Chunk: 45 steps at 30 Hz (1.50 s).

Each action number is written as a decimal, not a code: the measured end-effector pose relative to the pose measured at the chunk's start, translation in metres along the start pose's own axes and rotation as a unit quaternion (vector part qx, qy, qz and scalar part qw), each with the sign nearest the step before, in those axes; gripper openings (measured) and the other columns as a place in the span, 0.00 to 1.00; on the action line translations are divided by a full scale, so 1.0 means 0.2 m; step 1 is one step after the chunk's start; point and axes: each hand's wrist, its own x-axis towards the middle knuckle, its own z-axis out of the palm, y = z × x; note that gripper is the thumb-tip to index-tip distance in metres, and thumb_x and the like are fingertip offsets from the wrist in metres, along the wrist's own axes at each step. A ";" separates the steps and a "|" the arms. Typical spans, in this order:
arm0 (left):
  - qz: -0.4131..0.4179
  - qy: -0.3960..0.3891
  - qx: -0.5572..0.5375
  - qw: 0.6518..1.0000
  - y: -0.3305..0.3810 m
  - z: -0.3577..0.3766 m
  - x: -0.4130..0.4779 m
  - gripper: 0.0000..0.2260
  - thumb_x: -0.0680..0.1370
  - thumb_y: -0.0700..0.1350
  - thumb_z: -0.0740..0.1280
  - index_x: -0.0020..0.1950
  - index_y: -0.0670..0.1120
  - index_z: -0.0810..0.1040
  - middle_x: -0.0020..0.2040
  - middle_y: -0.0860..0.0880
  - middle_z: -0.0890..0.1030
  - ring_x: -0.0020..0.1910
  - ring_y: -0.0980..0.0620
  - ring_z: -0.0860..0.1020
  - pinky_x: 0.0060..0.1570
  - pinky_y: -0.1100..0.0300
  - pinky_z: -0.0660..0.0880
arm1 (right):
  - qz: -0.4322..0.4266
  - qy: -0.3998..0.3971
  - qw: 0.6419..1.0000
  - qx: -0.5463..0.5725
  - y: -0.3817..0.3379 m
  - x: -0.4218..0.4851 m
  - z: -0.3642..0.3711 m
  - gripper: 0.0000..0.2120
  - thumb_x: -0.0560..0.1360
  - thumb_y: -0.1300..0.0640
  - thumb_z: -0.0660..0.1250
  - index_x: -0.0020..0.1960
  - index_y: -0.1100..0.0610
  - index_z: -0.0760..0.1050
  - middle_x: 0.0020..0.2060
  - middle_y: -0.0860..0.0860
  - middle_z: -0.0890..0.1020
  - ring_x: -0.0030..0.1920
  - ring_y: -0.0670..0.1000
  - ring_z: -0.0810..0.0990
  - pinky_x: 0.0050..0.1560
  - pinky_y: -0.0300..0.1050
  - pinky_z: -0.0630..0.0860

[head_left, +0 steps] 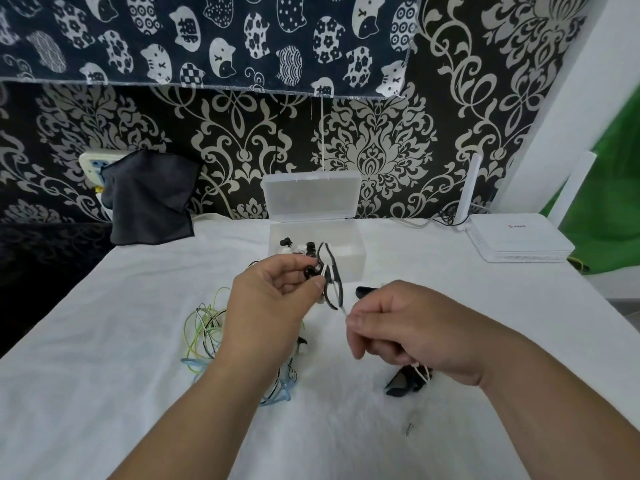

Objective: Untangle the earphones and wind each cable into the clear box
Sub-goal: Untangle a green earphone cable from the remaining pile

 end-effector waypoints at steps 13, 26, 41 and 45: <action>0.005 -0.013 0.056 0.998 -0.04 0.02 -0.02 0.09 0.73 0.32 0.73 0.47 0.44 0.83 0.37 0.48 0.85 0.35 0.55 0.82 0.41 0.68 0.77 | 0.004 0.011 0.999 0.039 -0.01 0.00 0.00 0.18 0.81 0.58 0.63 0.33 0.58 0.77 0.22 0.49 0.67 0.24 0.47 0.60 0.26 0.38 0.58; 0.085 -0.144 0.274 0.947 0.01 0.02 -0.06 0.10 0.73 0.41 0.75 0.44 0.58 0.82 0.42 0.64 0.83 0.47 0.67 0.80 0.49 0.76 0.71 | -0.084 0.292 0.945 0.121 0.03 0.04 -0.09 0.15 0.78 0.63 0.63 0.33 0.60 0.79 0.25 0.53 0.65 0.27 0.51 0.60 0.29 0.43 0.57; -0.026 -0.175 -0.072 0.982 0.04 0.04 -0.07 0.12 0.72 0.27 0.70 0.45 0.43 0.83 0.38 0.45 0.85 0.38 0.52 0.82 0.41 0.65 0.78 | 0.045 0.317 0.944 0.076 0.11 0.10 -0.07 0.18 0.78 0.59 0.66 0.29 0.56 0.78 0.23 0.47 0.69 0.26 0.48 0.63 0.30 0.42 0.59; -0.007 -0.103 -0.093 0.990 0.03 0.03 -0.05 0.10 0.73 0.28 0.70 0.47 0.41 0.83 0.39 0.44 0.85 0.37 0.51 0.82 0.42 0.65 0.78 | 0.101 0.172 0.979 0.028 0.10 0.08 -0.03 0.15 0.80 0.56 0.63 0.36 0.58 0.77 0.26 0.49 0.68 0.25 0.48 0.62 0.28 0.41 0.57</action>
